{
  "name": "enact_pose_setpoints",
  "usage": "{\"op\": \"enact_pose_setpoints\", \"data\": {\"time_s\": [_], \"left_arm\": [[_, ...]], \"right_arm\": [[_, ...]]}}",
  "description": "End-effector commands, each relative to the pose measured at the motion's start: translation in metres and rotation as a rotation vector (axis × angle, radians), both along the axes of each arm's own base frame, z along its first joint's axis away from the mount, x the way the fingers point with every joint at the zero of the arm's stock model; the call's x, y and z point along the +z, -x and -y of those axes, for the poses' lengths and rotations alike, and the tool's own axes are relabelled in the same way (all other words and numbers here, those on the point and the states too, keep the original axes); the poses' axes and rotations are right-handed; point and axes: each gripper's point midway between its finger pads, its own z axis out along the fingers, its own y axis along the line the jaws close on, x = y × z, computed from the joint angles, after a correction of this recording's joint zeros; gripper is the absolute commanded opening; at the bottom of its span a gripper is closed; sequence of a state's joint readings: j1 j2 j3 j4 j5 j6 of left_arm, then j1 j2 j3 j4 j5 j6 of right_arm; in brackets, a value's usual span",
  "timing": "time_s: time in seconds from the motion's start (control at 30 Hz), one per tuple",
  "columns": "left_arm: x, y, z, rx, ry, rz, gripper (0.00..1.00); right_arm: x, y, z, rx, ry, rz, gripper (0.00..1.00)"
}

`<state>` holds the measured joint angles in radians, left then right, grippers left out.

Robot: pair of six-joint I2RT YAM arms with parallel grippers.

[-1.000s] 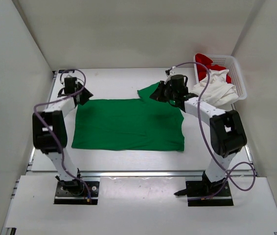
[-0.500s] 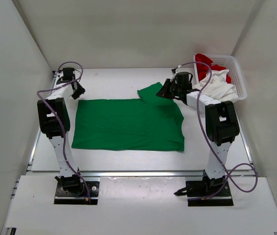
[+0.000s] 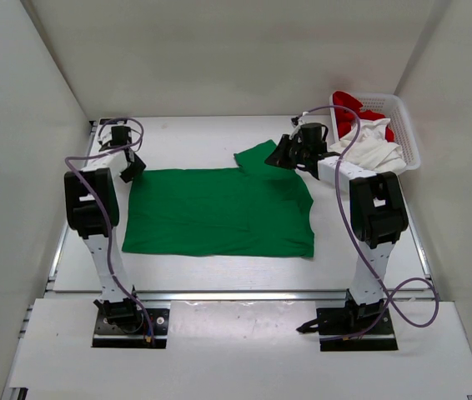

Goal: Fold and stack the t-shirts
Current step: Grap the side of the flattened tshirt furthest away from the robot with both arms

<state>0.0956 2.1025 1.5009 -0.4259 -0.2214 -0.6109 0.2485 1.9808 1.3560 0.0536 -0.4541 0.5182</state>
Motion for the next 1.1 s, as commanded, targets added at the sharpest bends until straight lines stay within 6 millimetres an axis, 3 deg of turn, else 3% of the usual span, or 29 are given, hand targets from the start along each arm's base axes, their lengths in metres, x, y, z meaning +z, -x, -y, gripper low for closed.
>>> {"op": "enact_pose_setpoints", "data": {"time_s": [0.0, 0.13, 0.33, 0.57, 0.7, 0.77, 0.83, 1.03, 1.07], "left_arm": [[0.025, -0.015, 0.001, 0.019, -0.055, 0.060, 0.52], [0.031, -0.029, 0.000, 0.005, -0.094, 0.074, 0.52], [0.035, -0.032, -0.006, -0.047, -0.168, 0.083, 0.53], [0.037, -0.022, -0.039, -0.048, -0.211, 0.085, 0.55], [0.034, -0.021, -0.031, -0.088, -0.145, 0.113, 0.56], [0.028, -0.021, -0.012, -0.123, -0.115, 0.126, 0.56], [0.028, -0.024, -0.005, -0.135, -0.139, 0.121, 0.57], [0.029, -0.032, -0.005, -0.109, -0.069, 0.139, 0.58], [0.030, -0.034, 0.000, -0.125, -0.070, 0.134, 0.58]], "right_arm": [[0.028, 0.002, -0.007, 0.030, -0.009, 0.088, 0.05], [0.035, 0.002, 0.001, 0.012, -0.016, 0.099, 0.05], [0.044, 0.004, 0.010, -0.011, -0.017, 0.118, 0.04], [0.044, 0.006, 0.004, 0.005, -0.015, 0.121, 0.05], [0.051, 0.003, 0.005, -0.005, -0.022, 0.136, 0.04], [0.050, 0.004, 0.004, 0.000, -0.021, 0.134, 0.04], [0.049, 0.006, -0.001, 0.011, -0.013, 0.136, 0.04], [0.045, 0.009, -0.008, 0.035, -0.015, 0.122, 0.04], [0.037, 0.009, -0.008, 0.034, -0.009, 0.108, 0.04]]}}
